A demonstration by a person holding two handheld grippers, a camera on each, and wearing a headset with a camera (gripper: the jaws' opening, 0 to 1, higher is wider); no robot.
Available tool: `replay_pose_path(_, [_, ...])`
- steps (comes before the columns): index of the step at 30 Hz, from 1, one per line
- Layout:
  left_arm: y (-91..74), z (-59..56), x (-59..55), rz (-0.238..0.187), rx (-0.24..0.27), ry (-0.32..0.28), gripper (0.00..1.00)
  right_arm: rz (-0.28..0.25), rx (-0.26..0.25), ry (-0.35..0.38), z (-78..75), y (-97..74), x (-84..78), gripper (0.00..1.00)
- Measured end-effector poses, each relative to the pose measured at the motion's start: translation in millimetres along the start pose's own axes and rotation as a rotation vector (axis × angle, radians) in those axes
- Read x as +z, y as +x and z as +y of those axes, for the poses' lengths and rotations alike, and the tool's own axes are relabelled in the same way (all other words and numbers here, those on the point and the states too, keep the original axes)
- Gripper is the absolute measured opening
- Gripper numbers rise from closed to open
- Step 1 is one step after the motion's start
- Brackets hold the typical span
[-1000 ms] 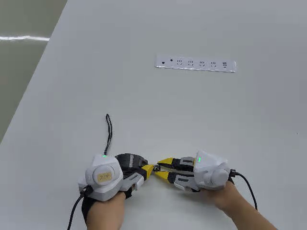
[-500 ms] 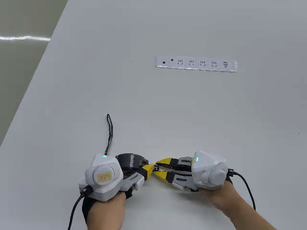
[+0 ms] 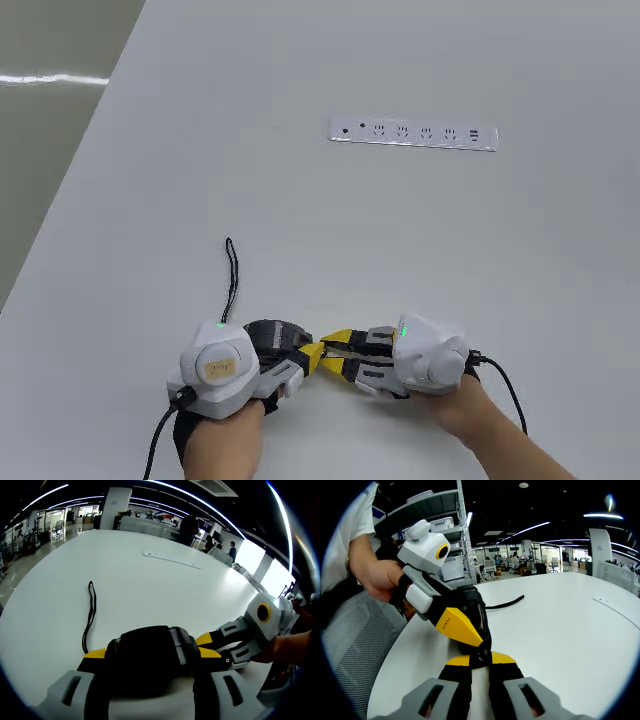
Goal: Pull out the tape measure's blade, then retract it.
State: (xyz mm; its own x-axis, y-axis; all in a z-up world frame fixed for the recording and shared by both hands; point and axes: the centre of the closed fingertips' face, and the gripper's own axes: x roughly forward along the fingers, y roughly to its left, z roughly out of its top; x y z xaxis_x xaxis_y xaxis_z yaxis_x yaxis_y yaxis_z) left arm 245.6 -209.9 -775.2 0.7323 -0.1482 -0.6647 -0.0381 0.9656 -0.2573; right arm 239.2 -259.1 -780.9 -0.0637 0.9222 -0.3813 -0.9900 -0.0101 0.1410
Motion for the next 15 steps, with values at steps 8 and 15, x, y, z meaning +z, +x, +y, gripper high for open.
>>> replay_pose_path(8, [-0.4, -0.2, -0.1, -0.004, -0.001, -0.002, 0.64, -0.003, 0.002, -0.004, 1.0, -0.4, -0.1, 0.11])
replay_pose_path(15, [-0.3, -0.6, 0.2, -0.011, -0.004, -0.011, 0.66, -0.002, 0.006, -0.001, 1.7, -0.8, -0.9, 0.12])
